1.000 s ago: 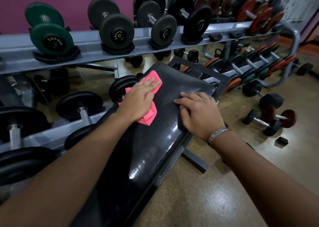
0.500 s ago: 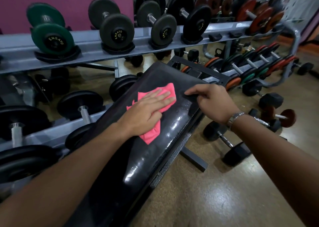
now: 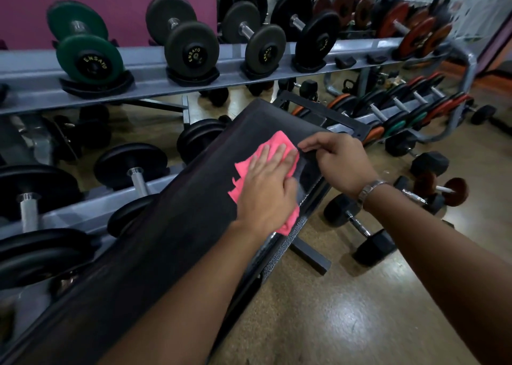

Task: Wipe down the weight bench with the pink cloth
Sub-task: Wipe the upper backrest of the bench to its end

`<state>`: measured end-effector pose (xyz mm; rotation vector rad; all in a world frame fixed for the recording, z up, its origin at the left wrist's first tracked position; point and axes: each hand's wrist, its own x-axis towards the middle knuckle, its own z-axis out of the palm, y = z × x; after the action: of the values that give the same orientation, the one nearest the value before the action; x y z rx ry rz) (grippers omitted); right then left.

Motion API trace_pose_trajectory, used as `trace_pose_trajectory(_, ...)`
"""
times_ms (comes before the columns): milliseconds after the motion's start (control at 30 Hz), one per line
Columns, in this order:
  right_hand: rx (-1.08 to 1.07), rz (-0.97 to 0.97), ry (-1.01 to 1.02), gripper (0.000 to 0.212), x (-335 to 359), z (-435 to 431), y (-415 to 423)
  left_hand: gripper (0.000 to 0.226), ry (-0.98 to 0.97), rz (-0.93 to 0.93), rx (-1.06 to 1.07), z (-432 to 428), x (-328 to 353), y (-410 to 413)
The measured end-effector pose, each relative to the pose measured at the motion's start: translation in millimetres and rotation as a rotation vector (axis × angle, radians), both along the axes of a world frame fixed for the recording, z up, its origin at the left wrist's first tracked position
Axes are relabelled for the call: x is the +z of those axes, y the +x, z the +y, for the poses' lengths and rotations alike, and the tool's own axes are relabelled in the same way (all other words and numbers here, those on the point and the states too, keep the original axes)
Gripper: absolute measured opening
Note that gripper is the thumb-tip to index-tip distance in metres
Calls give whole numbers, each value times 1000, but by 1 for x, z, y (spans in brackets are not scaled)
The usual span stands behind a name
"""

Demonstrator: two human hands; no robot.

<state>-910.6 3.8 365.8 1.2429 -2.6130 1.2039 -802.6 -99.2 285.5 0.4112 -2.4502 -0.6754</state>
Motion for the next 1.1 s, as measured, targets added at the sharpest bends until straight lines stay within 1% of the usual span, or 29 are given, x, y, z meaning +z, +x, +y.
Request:
trace_pose_trajectory(33, -7, 42, -24, 43, -1, -2, 4, 64, 78, -6, -3, 4, 2, 0)
trace_pose_trajectory(67, -5, 100, -43, 41, -4, -4, 9, 64, 205, -1, -12, 2, 5, -1)
trace_pose_trajectory(133, 41, 219, -55, 39, -13, -11, 19, 58, 605, 82, -59, -2, 13, -1)
trace_pose_trajectory(167, 70, 252, -41, 40, -18, -15, 25, 53, 806, 168, -70, -3, 15, -1)
trace_pose_trajectory(200, 94, 268, -9, 42, -22, -20, 30, 50, 953, 260, -72, -3, 18, 0)
trace_pose_trajectory(233, 104, 279, 39, 44, -26, -25, 36, 49, 1056, 337, -78, -4, 19, 3)
trace_pose_trajectory(300, 43, 373, 173, 47, -33, -34, 46, 48, 1132, 459, -98, -9, 17, 11)
trace_pose_trajectory(367, -71, 545, 342, 53, -36, -41, 53, 45, 1059, 555, -55, -18, 18, 19)
trace_pose_trajectory(433, -112, 690, 482, 61, -40, -43, 59, 44, 882, 605, 34, -31, 18, 23)
trace_pose_trajectory(467, -94, 751, 524, 60, -42, -42, 60, 41, 769, 592, 93, -40, 17, 23)
trace_pose_trajectory(500, -56, 787, 538, 56, -45, -39, 60, 39, 639, 535, 141, -49, 14, 22)
trace_pose_trajectory(567, 43, 791, 503, 50, -50, -25, 56, 36, 357, 361, 205, -64, 3, 21)
trace_pose_trajectory(600, 84, 788, 490, 49, -51, -15, 51, 35, 255, 297, 228, -69, -4, 22)
trace_pose_trajectory(633, 105, 791, 491, 49, -51, -6, 43, 35, 197, 250, 247, -70, -11, 23)
trace_pose_trajectory(700, 63, 776, 497, 49, -45, 3, 26, 35, 126, 217, 272, -67, -20, 23)
trace_pose_trajectory(767, -15, 710, 492, 48, -41, -9, 19, 35, 70, 204, 278, -65, -22, 22)
trace_pose_trajectory(800, -21, 691, 492, 47, -42, -17, 21, 35, 54, 198, 280, -66, -22, 21)
trace_pose_trajectory(867, 54, 720, 458, 43, -51, -22, 27, 36, 43, 194, 294, -67, -23, 21)
trace_pose_trajectory(933, 156, 783, 363, 29, -54, -6, 22, 36, 38, 185, 295, -65, -25, 21)
trace_pose_trajectory(1000, 147, 816, 341, 21, -43, 9, 7, 37, 25, 161, 297, -63, -25, 21)
trace_pose_trajectory(1033, 77, 794, 349, 20, -36, 7, 2, 37, 18, 146, 298, -63, -25, 22)
trace_pose_trajectory(1067, -2, 755, 351, 24, -32, -1, -4, 38, 15, 132, 299, -64, -25, 22)
trace_pose_trajectory(1100, -41, 709, 345, 35, -31, -10, -3, 39, 14, 117, 300, -65, -24, 22)
